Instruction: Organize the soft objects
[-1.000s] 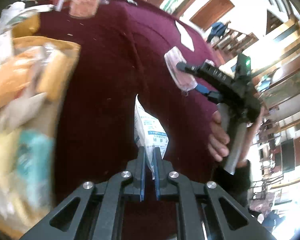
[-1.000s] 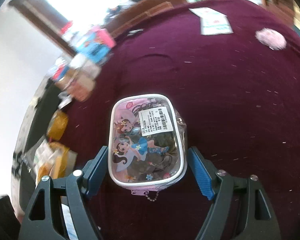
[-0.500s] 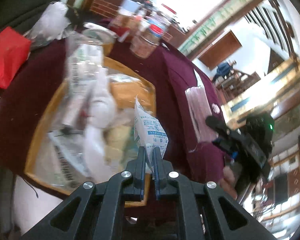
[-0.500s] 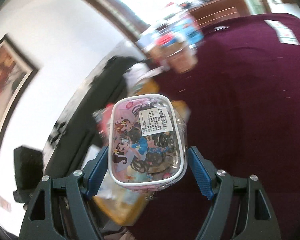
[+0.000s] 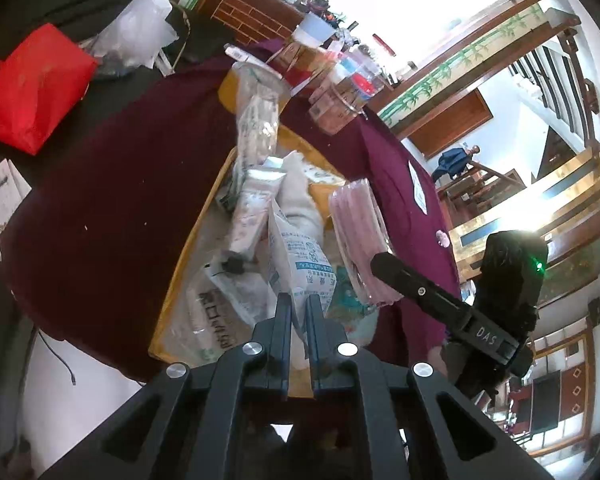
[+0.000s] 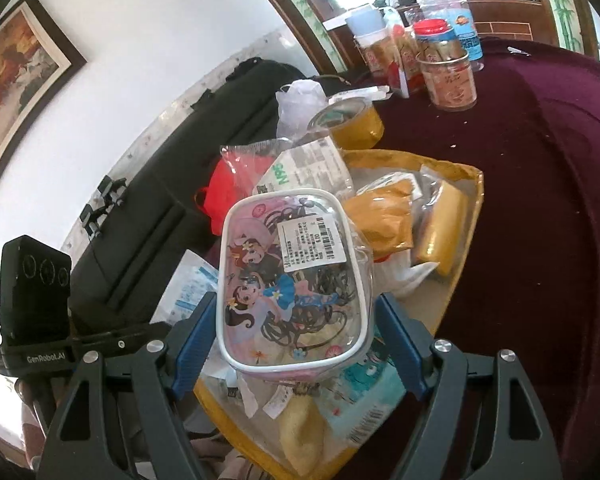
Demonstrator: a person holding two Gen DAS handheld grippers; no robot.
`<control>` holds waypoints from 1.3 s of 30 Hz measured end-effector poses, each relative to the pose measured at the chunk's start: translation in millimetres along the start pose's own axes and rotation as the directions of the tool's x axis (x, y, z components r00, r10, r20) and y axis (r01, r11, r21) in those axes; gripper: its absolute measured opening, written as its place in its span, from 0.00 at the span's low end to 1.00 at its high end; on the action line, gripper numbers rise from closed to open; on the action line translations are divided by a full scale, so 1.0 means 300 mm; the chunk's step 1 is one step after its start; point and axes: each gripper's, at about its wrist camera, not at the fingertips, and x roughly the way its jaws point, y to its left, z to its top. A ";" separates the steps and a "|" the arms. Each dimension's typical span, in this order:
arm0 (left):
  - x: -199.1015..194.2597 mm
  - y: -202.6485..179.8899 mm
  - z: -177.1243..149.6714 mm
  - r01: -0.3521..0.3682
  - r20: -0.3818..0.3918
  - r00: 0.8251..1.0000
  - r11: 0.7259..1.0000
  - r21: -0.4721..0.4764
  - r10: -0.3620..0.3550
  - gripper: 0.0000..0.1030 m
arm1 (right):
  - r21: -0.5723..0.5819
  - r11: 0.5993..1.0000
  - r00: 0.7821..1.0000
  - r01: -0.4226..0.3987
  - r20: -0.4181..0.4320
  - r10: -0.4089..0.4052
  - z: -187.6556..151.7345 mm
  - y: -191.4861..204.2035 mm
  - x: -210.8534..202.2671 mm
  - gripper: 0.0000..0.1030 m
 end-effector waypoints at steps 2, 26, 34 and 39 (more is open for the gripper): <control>0.010 0.020 -0.001 -0.009 -0.002 1.000 1.000 -0.011 0.009 0.05 | -0.007 1.000 1.000 0.016 -0.005 -0.016 -0.009 0.011 0.016 0.76; 0.021 -0.171 -0.090 -0.439 0.321 0.863 0.894 0.095 0.389 0.92 | 0.101 0.994 0.993 0.033 0.108 -0.044 -0.177 -0.017 -0.124 0.89; 0.053 -0.242 -0.102 -0.577 0.326 0.797 0.801 0.162 0.508 0.93 | 0.013 0.991 0.979 0.136 0.150 -0.137 -0.257 0.040 -0.179 0.89; 0.039 -0.265 -0.119 -0.625 0.338 0.765 0.759 0.182 0.549 0.93 | -0.035 0.982 0.973 0.183 0.149 -0.176 -0.267 0.078 -0.204 0.89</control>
